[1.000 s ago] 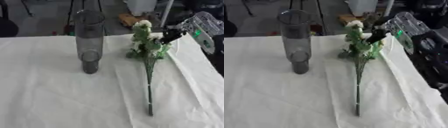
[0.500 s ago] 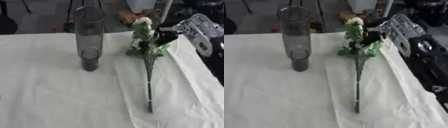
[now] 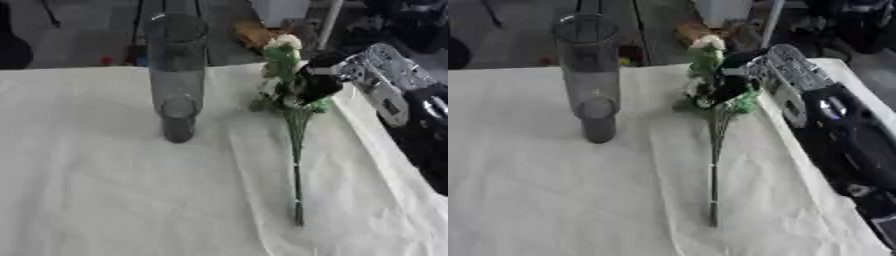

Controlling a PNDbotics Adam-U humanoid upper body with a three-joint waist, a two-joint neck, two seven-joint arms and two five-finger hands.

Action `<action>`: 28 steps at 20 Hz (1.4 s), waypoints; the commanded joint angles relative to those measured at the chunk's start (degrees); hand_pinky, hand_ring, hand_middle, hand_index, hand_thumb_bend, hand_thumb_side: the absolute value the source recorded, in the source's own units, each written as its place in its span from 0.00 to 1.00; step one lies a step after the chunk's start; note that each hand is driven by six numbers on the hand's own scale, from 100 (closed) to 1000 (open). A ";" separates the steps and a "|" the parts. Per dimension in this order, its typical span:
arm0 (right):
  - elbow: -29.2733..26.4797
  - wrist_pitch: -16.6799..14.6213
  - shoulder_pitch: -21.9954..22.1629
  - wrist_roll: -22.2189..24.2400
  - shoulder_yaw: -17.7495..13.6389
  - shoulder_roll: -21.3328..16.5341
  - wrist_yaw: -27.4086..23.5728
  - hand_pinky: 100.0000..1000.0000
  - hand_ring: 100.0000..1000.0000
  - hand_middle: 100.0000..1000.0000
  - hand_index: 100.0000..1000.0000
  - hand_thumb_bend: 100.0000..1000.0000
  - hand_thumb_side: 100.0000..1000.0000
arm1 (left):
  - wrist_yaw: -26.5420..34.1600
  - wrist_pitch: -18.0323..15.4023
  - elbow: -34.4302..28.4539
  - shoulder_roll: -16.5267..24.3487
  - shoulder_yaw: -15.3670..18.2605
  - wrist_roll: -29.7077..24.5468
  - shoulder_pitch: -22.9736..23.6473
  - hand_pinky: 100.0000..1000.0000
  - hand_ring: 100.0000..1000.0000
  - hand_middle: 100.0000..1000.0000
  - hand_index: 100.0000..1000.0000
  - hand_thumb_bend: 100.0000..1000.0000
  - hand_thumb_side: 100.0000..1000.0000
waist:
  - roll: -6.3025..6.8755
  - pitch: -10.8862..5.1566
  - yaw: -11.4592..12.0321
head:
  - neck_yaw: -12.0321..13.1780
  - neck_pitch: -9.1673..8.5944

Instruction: Arrange flowers into the vase.

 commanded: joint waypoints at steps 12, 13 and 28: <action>-0.71 -1.63 1.41 -0.08 1.31 2.09 -0.07 0.42 0.73 0.64 0.89 0.31 1.00 | 0.48 0.25 -0.77 1.22 0.09 -0.22 -0.75 0.83 0.77 0.86 0.90 0.00 0.77 | -0.28 -1.12 0.03 | 0.21 0.36; -0.50 -1.81 1.54 -0.08 1.48 2.27 0.12 0.42 0.73 0.65 0.89 0.31 1.00 | 0.50 0.26 -0.77 1.23 0.07 -0.24 -0.77 0.83 0.77 0.86 0.90 0.00 0.77 | -0.30 -1.11 0.04 | 0.19 0.36; 0.43 -2.12 2.49 -0.08 2.10 4.78 -0.08 0.42 0.74 0.64 0.89 0.30 1.00 | 0.53 0.37 -0.77 1.02 -0.06 -0.42 -0.90 0.83 0.78 0.86 0.90 0.00 0.77 | -0.33 -0.85 0.53 | 1.17 0.80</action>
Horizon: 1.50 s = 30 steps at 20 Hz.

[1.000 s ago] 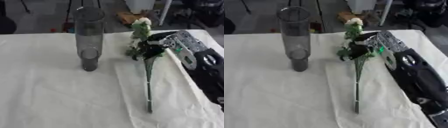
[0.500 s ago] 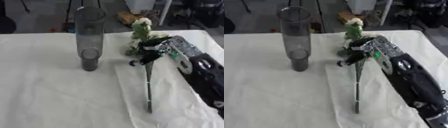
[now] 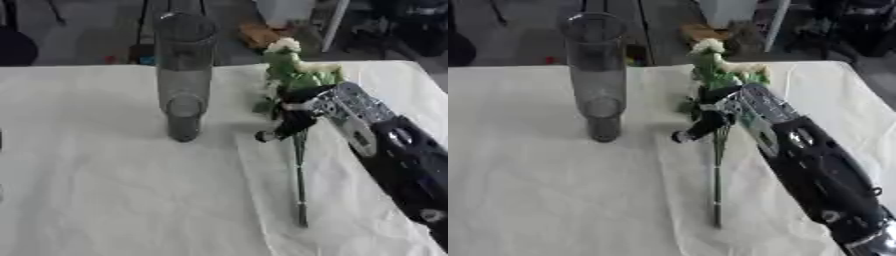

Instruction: Arrange flowers into the vase.

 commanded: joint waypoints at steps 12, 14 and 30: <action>-1.91 2.03 0.42 -0.09 -0.02 -0.65 2.67 0.41 0.70 0.59 0.84 0.24 1.00 | -0.09 -0.01 -0.77 0.88 -0.05 -0.07 -0.90 0.83 0.78 0.86 0.90 0.00 0.77 | 0.26 -0.58 -0.15 | 1.08 -0.37; -2.08 2.25 0.57 -0.09 -0.02 -0.91 3.27 0.42 0.71 0.59 0.85 0.22 1.00 | -0.15 -0.03 -0.77 0.89 -0.04 -0.08 -0.86 0.83 0.78 0.86 0.90 0.00 0.77 | 0.28 -0.54 -0.16 | 1.20 -0.51; -7.73 5.75 1.97 -0.09 -1.31 -2.96 4.36 0.32 0.65 0.55 0.76 0.05 0.99 | -0.50 0.07 -0.77 0.87 -0.12 -0.02 -0.88 0.83 0.78 0.86 0.90 0.00 0.78 | 0.15 -0.06 -0.81 | 1.97 -1.23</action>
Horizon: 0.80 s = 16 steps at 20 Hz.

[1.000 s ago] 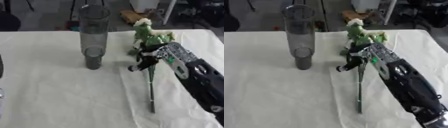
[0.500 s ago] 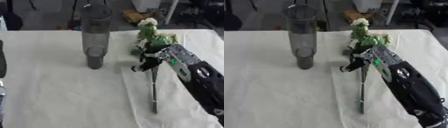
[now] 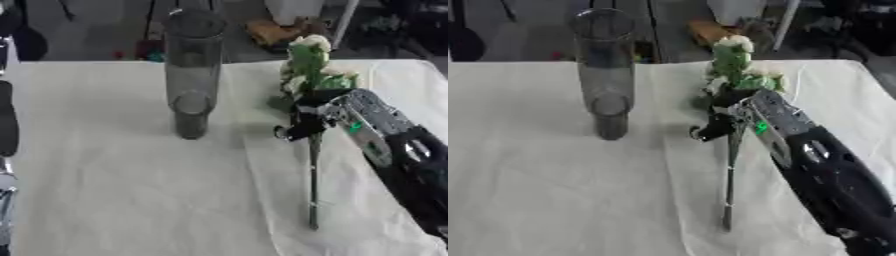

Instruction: Arrange flowers into the vase.

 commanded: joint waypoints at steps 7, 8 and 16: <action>-8.84 1.42 1.60 -0.09 -1.89 -4.88 -4.71 0.35 0.66 0.57 0.82 0.19 1.00 | -0.21 -0.05 -0.77 1.02 -0.05 -0.04 -0.98 0.83 0.78 0.86 0.90 0.00 0.78 | 0.10 -0.71 -0.28 | 1.64 -0.96; -9.26 1.60 1.75 -0.09 -1.89 -5.04 -4.87 0.35 0.66 0.57 0.82 0.19 1.00 | -0.21 -0.04 -0.77 1.02 -0.05 -0.04 -0.99 0.83 0.78 0.86 0.90 0.00 0.78 | 0.09 -0.70 -0.28 | 1.73 -0.97; -12.25 2.72 1.87 -0.09 -3.53 -5.32 -2.20 0.36 0.67 0.58 0.85 0.26 1.00 | -0.38 -0.04 -0.77 1.03 -0.09 -0.06 -1.03 0.83 0.78 0.86 0.91 0.00 0.79 | 0.10 -0.33 -0.83 | 1.43 -0.44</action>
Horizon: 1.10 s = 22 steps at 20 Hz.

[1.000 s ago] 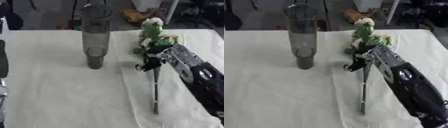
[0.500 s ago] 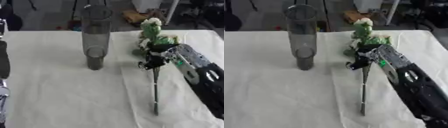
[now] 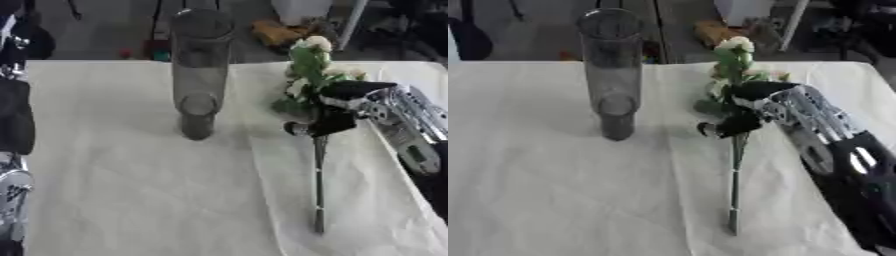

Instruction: Arrange flowers into the vase.

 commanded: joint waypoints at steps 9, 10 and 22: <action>-2.80 -0.29 -0.66 -0.09 -2.05 -2.29 5.32 0.39 0.65 0.56 0.82 0.23 1.00 | -0.20 -0.04 -0.77 1.10 -0.08 0.00 -1.00 0.83 0.78 0.86 0.91 0.00 0.78 | 0.09 -0.89 -0.41 | -0.69 0.30; -2.25 -0.43 -0.61 -0.09 -2.13 -2.42 5.94 0.39 0.65 0.56 0.82 0.23 1.00 | -0.19 -0.03 -0.77 1.09 -0.08 0.00 -1.01 0.83 0.78 0.86 0.91 0.00 0.78 | 0.08 -0.87 -0.42 | -0.86 0.23; 3.29 -1.22 -0.27 -0.09 -3.74 -1.01 13.70 0.44 0.69 0.72 0.85 0.22 1.00 | -0.20 0.01 -0.77 0.94 -0.08 0.03 -1.02 0.83 0.78 0.86 0.91 0.00 0.79 | 0.16 -0.61 -0.73 | -2.07 0.31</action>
